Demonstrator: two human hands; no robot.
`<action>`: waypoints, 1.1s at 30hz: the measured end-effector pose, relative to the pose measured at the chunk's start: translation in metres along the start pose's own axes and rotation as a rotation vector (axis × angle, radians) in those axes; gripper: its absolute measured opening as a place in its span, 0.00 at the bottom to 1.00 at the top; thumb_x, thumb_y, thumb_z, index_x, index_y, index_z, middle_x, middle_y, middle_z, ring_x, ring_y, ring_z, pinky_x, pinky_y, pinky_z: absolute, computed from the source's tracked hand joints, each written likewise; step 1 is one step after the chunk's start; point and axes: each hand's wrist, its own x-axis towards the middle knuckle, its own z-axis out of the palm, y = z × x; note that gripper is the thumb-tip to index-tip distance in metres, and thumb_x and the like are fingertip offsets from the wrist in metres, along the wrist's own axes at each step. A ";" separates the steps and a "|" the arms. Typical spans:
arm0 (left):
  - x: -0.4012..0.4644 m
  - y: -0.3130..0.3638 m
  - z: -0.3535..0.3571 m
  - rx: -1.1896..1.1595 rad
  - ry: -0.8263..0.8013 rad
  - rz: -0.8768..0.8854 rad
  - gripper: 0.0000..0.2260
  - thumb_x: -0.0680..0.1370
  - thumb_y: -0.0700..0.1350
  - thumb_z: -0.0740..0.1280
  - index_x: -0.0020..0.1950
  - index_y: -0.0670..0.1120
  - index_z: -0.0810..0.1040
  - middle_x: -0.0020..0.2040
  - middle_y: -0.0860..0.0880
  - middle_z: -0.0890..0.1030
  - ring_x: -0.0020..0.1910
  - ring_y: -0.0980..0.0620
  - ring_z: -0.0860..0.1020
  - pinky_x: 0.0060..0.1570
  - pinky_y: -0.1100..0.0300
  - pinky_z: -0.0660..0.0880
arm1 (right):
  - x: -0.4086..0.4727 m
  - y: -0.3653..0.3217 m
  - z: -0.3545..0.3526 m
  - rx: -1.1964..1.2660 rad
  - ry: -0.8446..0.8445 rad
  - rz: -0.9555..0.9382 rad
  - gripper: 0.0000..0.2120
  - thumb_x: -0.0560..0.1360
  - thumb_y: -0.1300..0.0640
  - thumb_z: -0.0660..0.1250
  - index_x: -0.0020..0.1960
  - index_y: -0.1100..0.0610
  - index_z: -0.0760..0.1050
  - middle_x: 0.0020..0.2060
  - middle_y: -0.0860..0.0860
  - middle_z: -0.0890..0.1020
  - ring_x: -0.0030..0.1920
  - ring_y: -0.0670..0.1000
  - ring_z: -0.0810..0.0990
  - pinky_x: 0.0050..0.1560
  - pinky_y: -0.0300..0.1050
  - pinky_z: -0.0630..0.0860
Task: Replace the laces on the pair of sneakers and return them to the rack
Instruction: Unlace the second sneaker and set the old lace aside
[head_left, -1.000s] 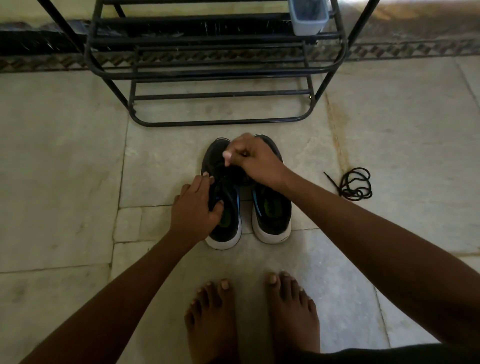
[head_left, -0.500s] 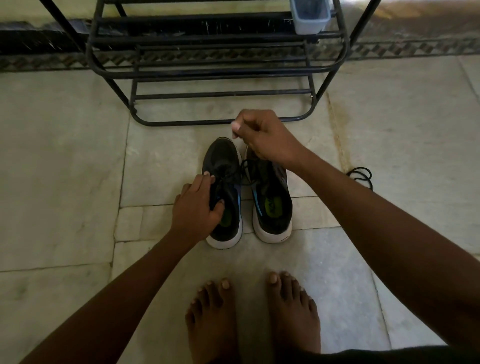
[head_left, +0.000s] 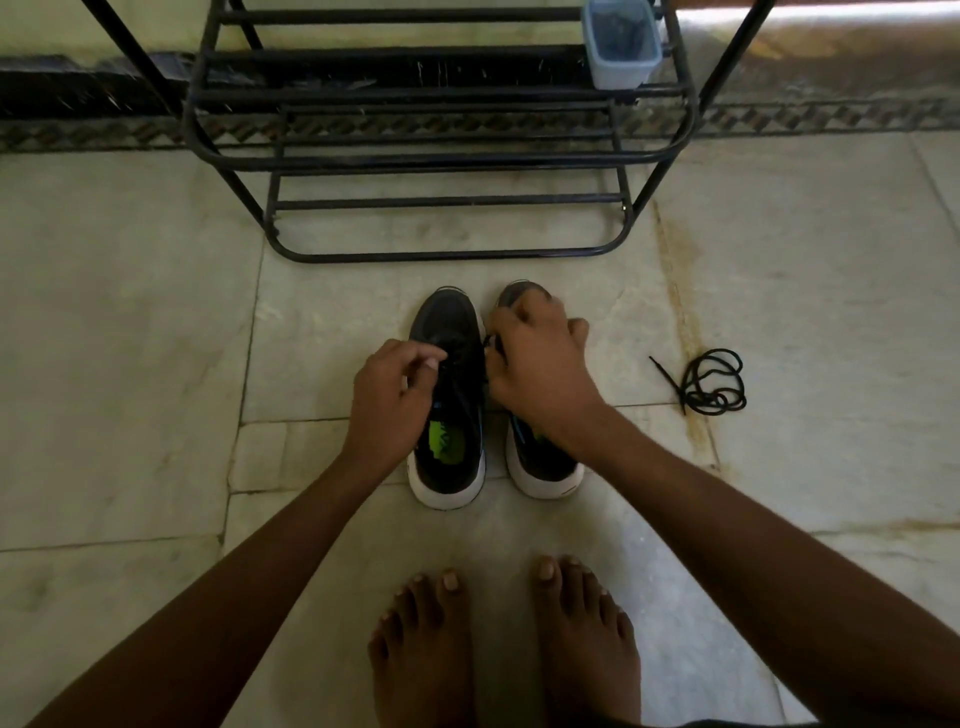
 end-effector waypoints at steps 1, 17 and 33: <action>0.007 0.000 0.001 0.006 -0.034 -0.011 0.07 0.81 0.39 0.67 0.55 0.46 0.84 0.51 0.49 0.82 0.48 0.61 0.78 0.48 0.74 0.70 | -0.004 -0.005 0.001 0.063 -0.024 -0.029 0.10 0.76 0.52 0.66 0.54 0.57 0.76 0.52 0.55 0.76 0.52 0.57 0.75 0.54 0.56 0.75; 0.036 -0.023 -0.011 0.001 -0.242 -0.007 0.09 0.73 0.37 0.76 0.44 0.50 0.83 0.43 0.54 0.85 0.43 0.53 0.83 0.47 0.56 0.80 | -0.036 -0.054 0.033 -0.108 -0.405 -0.028 0.20 0.83 0.63 0.59 0.72 0.72 0.64 0.62 0.64 0.76 0.57 0.63 0.81 0.54 0.53 0.78; 0.043 -0.022 -0.011 0.522 -0.379 0.483 0.08 0.85 0.43 0.61 0.63 0.45 0.75 0.56 0.45 0.74 0.47 0.49 0.76 0.45 0.56 0.74 | -0.046 -0.064 0.051 -0.204 -0.345 0.103 0.22 0.85 0.65 0.53 0.75 0.76 0.55 0.66 0.74 0.72 0.60 0.66 0.81 0.57 0.56 0.80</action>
